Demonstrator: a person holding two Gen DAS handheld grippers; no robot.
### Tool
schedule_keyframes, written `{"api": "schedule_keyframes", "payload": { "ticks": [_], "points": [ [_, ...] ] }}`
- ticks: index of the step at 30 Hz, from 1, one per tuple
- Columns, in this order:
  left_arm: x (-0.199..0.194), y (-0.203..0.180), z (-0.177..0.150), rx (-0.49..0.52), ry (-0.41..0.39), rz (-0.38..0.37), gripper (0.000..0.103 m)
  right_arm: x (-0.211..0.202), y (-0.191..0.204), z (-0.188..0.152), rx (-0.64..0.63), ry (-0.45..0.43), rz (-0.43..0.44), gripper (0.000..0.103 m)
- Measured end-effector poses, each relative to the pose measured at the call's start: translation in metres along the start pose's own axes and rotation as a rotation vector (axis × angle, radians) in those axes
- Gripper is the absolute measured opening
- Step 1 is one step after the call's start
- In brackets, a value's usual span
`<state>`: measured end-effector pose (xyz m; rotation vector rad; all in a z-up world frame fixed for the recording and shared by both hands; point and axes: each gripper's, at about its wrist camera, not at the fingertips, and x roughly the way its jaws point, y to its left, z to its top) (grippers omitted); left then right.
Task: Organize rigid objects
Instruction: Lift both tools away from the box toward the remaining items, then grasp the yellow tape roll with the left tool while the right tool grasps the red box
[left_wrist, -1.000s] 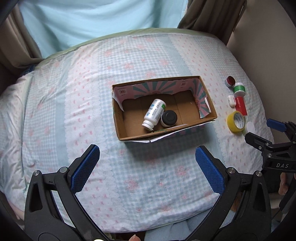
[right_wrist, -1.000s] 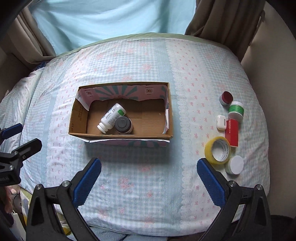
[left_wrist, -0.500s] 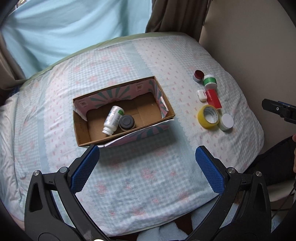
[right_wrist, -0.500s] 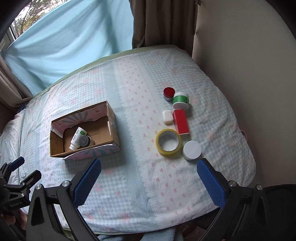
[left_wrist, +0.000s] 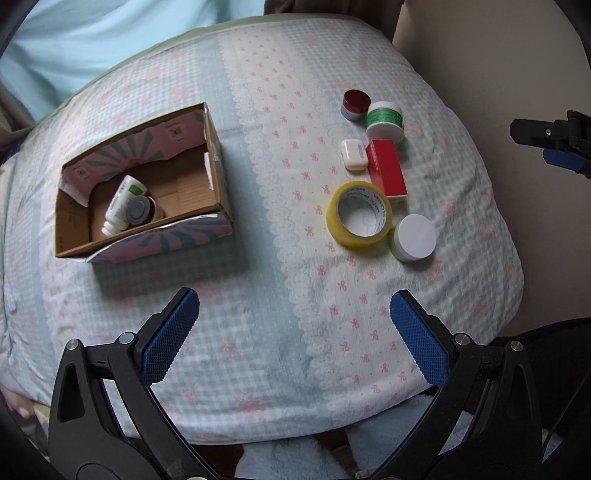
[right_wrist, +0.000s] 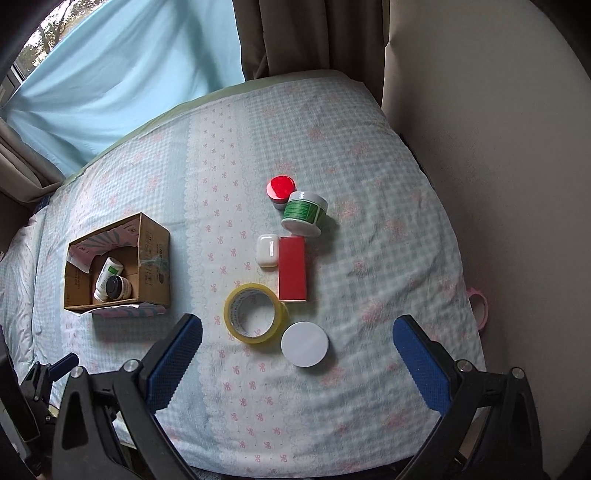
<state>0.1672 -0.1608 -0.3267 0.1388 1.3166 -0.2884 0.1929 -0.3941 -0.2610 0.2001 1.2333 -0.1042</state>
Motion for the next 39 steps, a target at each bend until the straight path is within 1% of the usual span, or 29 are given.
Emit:
{"api": "schedule_keyframes", "payload": {
  "ticks": [4, 8, 12, 16, 19, 21, 25, 29, 30, 31, 36, 38, 39],
  "points": [
    [0.029, -0.024, 0.007, -0.021, 0.065, -0.012, 0.103, 0.028, -0.017, 0.014, -0.025, 0.06, 0.014, 0.103],
    [0.06, -0.039, 0.017, -0.074, 0.14, -0.069, 0.103, 0.053, -0.025, 0.023, -0.056, 0.097, 0.02, 0.103],
    [0.085, -0.05, 0.033, -0.132, 0.174, -0.105, 0.103, 0.071, -0.028, 0.031, -0.05, 0.127, 0.036, 0.103],
    [0.113, -0.06, 0.045, -0.172, 0.206, -0.134, 0.103, 0.092, -0.024, 0.041, -0.059, 0.17, 0.03, 0.103],
    [0.135, -0.063, 0.049, -0.202, 0.221, -0.14, 0.103, 0.116, -0.02, 0.049, -0.068, 0.204, 0.016, 0.103],
    [0.15, -0.064, 0.051, -0.233, 0.227, -0.156, 0.103, 0.135, -0.018, 0.053, -0.067, 0.228, 0.008, 0.103],
    [0.181, -0.071, 0.059, -0.269, 0.233, -0.139, 0.103, 0.175, -0.015, 0.06, -0.058, 0.277, 0.004, 0.103],
    [0.203, -0.074, 0.064, -0.291, 0.222, -0.099, 0.103, 0.21, -0.01, 0.064, -0.059, 0.326, 0.01, 0.103],
    [0.207, -0.074, 0.064, -0.298, 0.219, -0.093, 0.103, 0.218, -0.008, 0.064, -0.062, 0.339, 0.011, 0.101],
    [0.211, -0.075, 0.065, -0.301, 0.215, -0.084, 0.103, 0.225, -0.006, 0.064, -0.066, 0.351, 0.016, 0.097],
    [0.226, -0.082, 0.067, -0.285, 0.218, -0.053, 0.103, 0.255, -0.001, 0.059, -0.06, 0.411, 0.014, 0.095],
    [0.232, -0.082, 0.068, -0.295, 0.223, -0.037, 0.103, 0.264, -0.001, 0.057, -0.044, 0.433, 0.011, 0.091],
    [0.234, -0.082, 0.069, -0.301, 0.222, -0.034, 0.103, 0.268, -0.001, 0.057, -0.038, 0.445, 0.013, 0.086]
  ]
}}
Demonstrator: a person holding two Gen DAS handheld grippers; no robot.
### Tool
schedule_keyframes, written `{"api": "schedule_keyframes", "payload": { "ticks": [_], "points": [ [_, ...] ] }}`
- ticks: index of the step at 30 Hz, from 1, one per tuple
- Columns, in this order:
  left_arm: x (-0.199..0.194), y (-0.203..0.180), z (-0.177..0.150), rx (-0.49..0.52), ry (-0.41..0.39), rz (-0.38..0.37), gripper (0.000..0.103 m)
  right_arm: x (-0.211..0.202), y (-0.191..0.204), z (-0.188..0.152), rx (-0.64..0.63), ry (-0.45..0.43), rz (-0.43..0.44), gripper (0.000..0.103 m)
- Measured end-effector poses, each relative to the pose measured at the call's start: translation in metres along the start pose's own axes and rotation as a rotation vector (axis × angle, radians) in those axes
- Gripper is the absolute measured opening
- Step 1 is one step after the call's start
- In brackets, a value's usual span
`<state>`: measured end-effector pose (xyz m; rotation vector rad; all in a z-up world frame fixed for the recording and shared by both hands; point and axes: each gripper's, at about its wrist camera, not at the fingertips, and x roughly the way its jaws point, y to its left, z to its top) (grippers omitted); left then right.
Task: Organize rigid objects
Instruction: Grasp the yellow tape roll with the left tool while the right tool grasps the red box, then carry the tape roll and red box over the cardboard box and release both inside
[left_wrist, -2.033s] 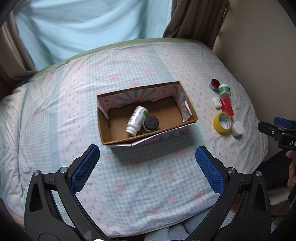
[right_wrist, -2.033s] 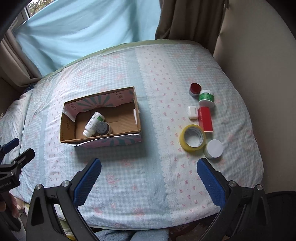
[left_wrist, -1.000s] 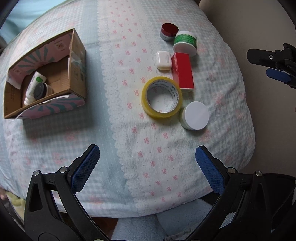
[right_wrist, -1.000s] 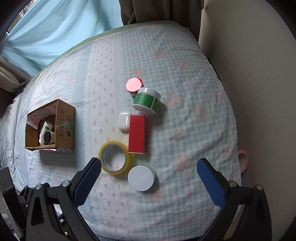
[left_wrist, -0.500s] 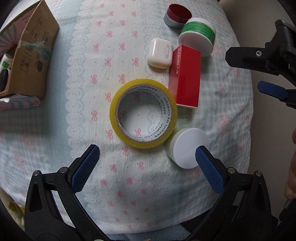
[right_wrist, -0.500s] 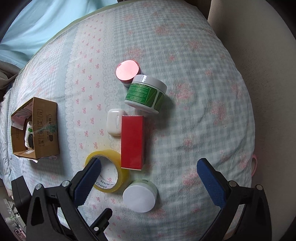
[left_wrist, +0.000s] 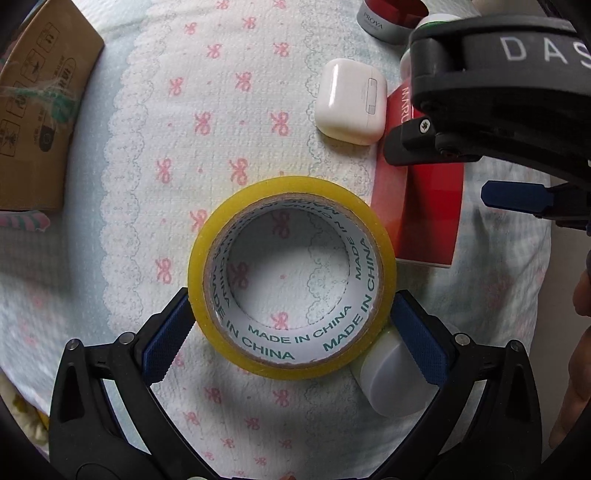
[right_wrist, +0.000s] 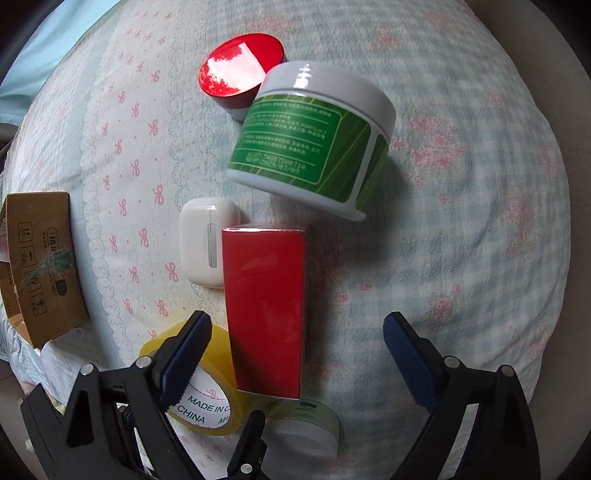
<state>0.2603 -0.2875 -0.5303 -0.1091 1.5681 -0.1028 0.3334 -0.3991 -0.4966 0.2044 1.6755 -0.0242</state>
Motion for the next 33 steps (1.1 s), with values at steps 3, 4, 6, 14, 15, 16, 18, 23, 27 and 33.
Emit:
{"api": "schedule_keyframes", "payload": {
  "ticks": [3, 4, 6, 14, 15, 16, 18, 23, 27, 33],
  "points": [
    [0.006, -0.001, 0.003, -0.004, -0.001, 0.011, 0.103, 0.01, 0.002, 0.003, 0.002, 0.022, -0.004, 0.077],
    [0.007, -0.001, 0.003, -0.004, -0.002, 0.005, 0.103, 0.013, 0.003, 0.003, 0.004, 0.028, -0.01, 0.068],
    [0.013, -0.002, 0.001, -0.013, -0.001, -0.01, 0.103, 0.02, 0.006, 0.005, 0.014, 0.048, -0.012, 0.058],
    [0.018, 0.004, 0.003, -0.02, 0.014, -0.051, 0.099, 0.029, 0.013, 0.006, 0.045, 0.06, 0.015, 0.041],
    [0.017, 0.007, 0.004, -0.02, 0.015, -0.052, 0.099, 0.03, 0.013, 0.007, 0.046, 0.06, 0.017, 0.041],
    [0.017, 0.006, 0.004, -0.02, 0.016, -0.052, 0.099, 0.03, 0.013, 0.007, 0.046, 0.061, 0.017, 0.041],
    [0.016, 0.006, 0.004, -0.017, 0.017, -0.052, 0.098, 0.029, 0.01, 0.008, 0.044, 0.058, 0.014, 0.04],
    [0.01, 0.008, 0.014, 0.001, 0.009, -0.039, 0.098, 0.021, 0.009, 0.009, 0.056, 0.043, 0.024, 0.04],
    [-0.003, 0.012, 0.016, 0.002, -0.013, -0.026, 0.098, 0.004, 0.01, 0.003, 0.056, 0.016, 0.037, 0.039],
    [-0.034, 0.012, 0.012, 0.03, -0.076, -0.01, 0.098, -0.032, 0.01, -0.009, 0.067, -0.062, 0.068, 0.038]
  ]
}}
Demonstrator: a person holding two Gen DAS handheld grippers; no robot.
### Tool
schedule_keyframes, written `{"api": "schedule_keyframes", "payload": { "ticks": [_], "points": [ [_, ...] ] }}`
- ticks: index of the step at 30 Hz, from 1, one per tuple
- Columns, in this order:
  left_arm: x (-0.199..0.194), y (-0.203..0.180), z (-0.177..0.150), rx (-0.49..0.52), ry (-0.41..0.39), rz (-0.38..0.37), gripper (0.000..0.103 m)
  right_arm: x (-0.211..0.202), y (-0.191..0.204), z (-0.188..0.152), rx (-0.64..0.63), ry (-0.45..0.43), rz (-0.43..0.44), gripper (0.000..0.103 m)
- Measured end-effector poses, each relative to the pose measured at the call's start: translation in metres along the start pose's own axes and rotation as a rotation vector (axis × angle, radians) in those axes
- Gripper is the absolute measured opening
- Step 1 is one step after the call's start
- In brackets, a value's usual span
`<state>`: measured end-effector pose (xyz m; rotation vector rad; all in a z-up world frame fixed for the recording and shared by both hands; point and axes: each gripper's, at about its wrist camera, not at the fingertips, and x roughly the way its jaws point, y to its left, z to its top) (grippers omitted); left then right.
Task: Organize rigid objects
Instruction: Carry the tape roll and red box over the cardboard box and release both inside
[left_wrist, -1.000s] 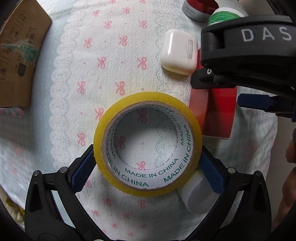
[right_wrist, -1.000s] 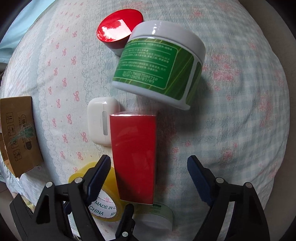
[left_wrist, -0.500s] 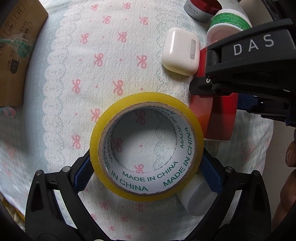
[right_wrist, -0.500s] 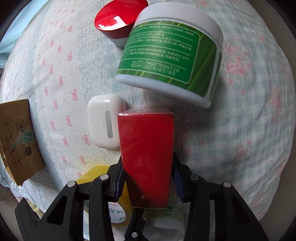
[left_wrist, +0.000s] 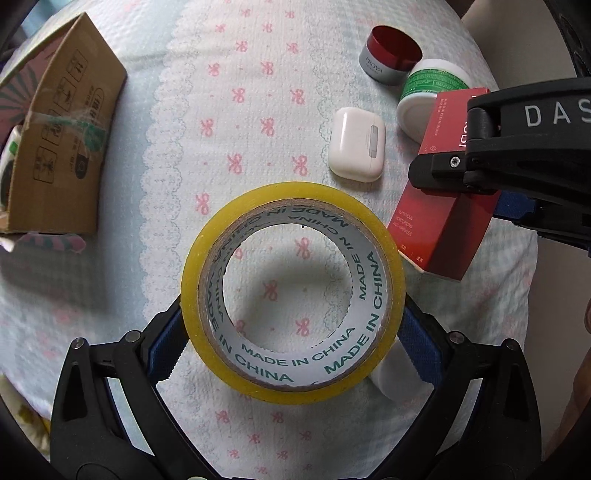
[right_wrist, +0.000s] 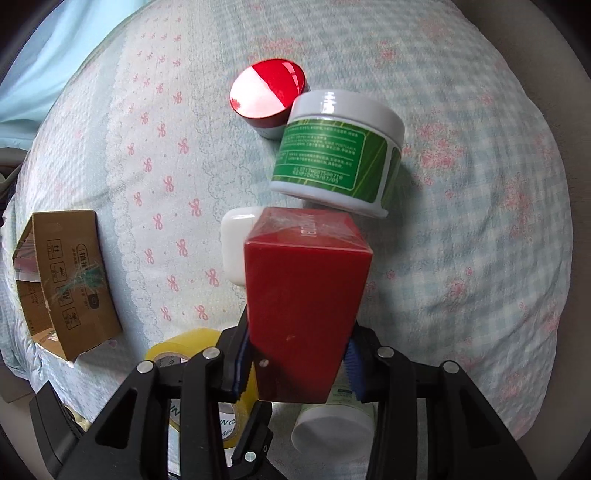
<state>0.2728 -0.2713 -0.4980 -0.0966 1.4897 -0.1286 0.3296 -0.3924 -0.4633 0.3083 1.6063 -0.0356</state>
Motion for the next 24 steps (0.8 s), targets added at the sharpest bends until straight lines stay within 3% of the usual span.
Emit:
{"api": "schedule_keyframes", "payload": {
  "ticks": [12, 19, 24],
  "points": [
    [-0.113, 0.005, -0.016, 0.042, -0.174, 0.005, 0.098, -0.108, 0.009, -0.051, -0.029, -0.16, 0.054, 0.038],
    [-0.187, 0.041, -0.027, 0.021, -0.292, 0.034, 0.098, -0.161, 0.032, -0.09, -0.093, -0.266, 0.087, 0.038],
    [-0.229, 0.077, -0.039, 0.002, -0.324, 0.054, 0.098, -0.177, 0.049, -0.112, -0.102, -0.306, 0.111, 0.038]
  ]
}}
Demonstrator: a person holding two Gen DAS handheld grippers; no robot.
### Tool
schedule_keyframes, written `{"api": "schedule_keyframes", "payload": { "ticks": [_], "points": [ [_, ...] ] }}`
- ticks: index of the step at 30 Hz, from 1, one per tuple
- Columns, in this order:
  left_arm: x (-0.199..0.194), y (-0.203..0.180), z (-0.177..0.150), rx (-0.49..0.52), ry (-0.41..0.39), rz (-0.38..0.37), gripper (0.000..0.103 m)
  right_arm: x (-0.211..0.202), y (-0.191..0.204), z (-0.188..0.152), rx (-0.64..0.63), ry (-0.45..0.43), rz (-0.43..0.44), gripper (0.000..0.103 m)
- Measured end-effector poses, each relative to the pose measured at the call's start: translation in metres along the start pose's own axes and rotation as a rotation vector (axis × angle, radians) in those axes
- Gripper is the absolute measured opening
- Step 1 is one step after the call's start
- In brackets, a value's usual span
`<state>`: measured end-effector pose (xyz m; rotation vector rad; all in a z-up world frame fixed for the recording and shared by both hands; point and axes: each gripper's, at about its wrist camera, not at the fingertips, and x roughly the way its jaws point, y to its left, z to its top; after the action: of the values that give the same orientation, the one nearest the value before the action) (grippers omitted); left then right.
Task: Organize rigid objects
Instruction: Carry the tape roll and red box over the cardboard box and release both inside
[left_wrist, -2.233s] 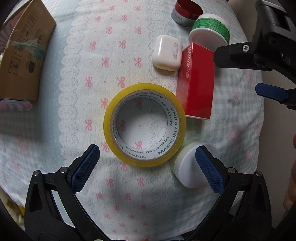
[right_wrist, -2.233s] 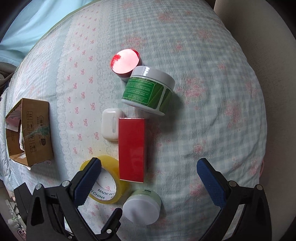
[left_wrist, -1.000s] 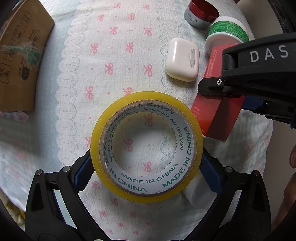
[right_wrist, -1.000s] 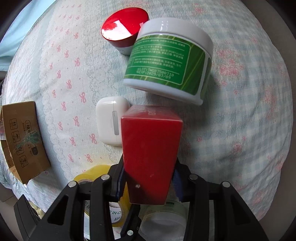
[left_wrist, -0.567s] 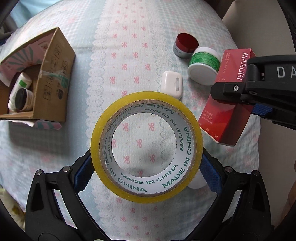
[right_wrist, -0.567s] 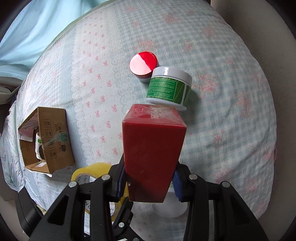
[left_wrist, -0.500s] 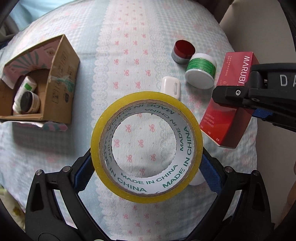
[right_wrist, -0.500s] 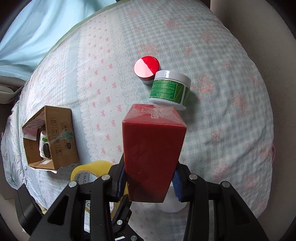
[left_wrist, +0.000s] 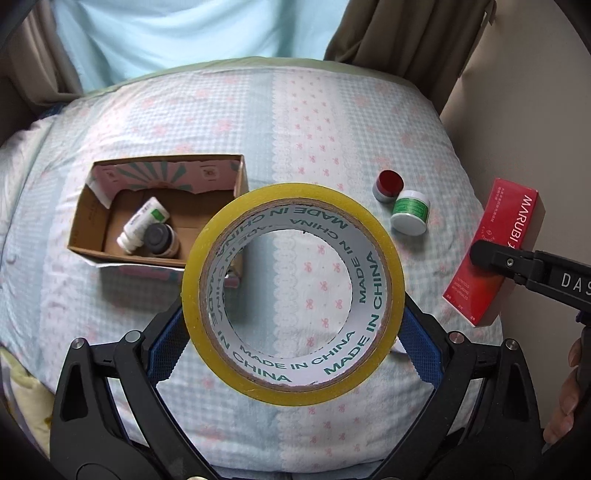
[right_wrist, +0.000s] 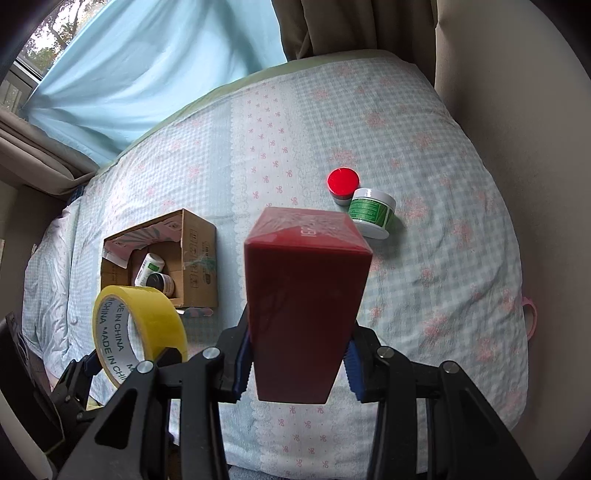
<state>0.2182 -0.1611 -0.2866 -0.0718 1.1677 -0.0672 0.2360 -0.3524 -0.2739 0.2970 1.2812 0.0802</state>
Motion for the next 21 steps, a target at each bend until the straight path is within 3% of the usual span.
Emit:
{"api": "schedule_keyframes", "payload": {
  "ticks": [7, 21],
  "points": [
    [-0.041, 0.065, 0.007, 0.012, -0.034, 0.01, 0.098, -0.012, 0.048, -0.018, -0.033, -0.017, 0.013, 0.038],
    [-0.079, 0.234, 0.062, 0.06, -0.088, -0.044, 0.097, -0.02, 0.201, -0.022, 0.006, -0.11, 0.011, 0.039]
  ]
}}
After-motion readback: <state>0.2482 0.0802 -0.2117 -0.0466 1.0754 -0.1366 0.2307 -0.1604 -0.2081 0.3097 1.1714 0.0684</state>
